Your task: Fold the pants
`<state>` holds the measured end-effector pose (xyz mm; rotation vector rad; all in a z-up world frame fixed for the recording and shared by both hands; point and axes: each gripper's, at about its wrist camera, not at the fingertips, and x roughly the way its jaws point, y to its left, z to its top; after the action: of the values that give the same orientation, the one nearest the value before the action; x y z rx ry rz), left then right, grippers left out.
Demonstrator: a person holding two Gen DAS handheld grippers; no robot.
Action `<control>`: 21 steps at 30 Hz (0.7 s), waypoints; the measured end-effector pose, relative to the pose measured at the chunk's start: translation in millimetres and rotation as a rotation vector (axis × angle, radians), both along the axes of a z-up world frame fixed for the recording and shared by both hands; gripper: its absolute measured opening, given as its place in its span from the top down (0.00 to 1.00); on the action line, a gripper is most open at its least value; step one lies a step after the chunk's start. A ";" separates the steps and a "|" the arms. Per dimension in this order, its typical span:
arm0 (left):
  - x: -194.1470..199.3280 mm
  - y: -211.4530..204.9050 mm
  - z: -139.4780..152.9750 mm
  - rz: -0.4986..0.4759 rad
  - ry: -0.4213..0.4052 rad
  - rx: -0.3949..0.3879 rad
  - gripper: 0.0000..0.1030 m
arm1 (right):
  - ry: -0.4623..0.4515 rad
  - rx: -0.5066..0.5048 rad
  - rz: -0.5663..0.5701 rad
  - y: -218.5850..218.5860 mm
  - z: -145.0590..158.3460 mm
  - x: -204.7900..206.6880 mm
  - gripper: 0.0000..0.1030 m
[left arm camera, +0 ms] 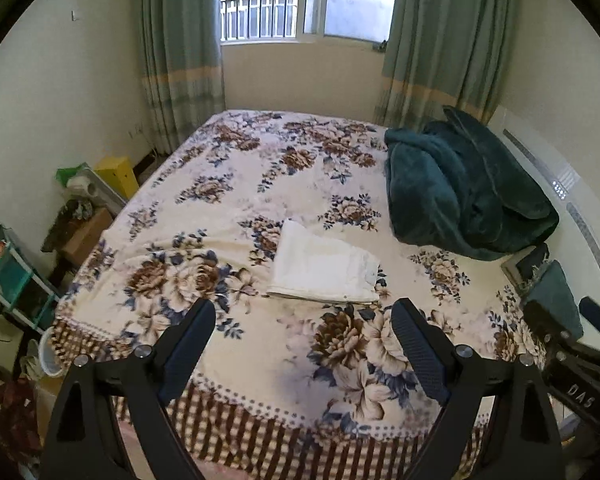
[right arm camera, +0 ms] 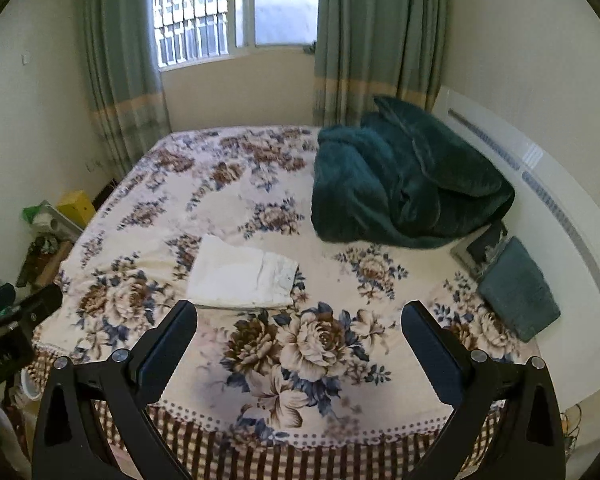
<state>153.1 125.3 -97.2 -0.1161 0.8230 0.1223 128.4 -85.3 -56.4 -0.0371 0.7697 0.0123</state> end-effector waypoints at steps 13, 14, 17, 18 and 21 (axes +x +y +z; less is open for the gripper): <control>-67.6 16.2 66.2 0.002 -0.042 0.033 0.13 | -0.058 0.022 0.030 20.3 96.9 -96.7 0.00; -70.4 16.7 67.5 -0.001 -0.042 0.032 0.13 | -0.059 0.024 0.034 22.0 101.0 -101.0 0.00; -80.5 15.2 71.7 0.000 -0.051 0.051 0.13 | -0.072 0.019 0.038 26.9 108.3 -109.9 0.00; -85.5 14.2 73.2 -0.002 -0.058 0.056 0.11 | -0.073 0.015 0.039 29.4 110.2 -111.9 0.00; -86.6 14.8 72.8 -0.014 -0.055 0.050 0.00 | -0.068 0.020 0.045 34.4 112.2 -115.0 0.00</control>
<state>66.5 140.1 -24.5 -0.0662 0.7657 0.1254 13.4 -50.9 55.8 -0.0356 0.7008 0.0616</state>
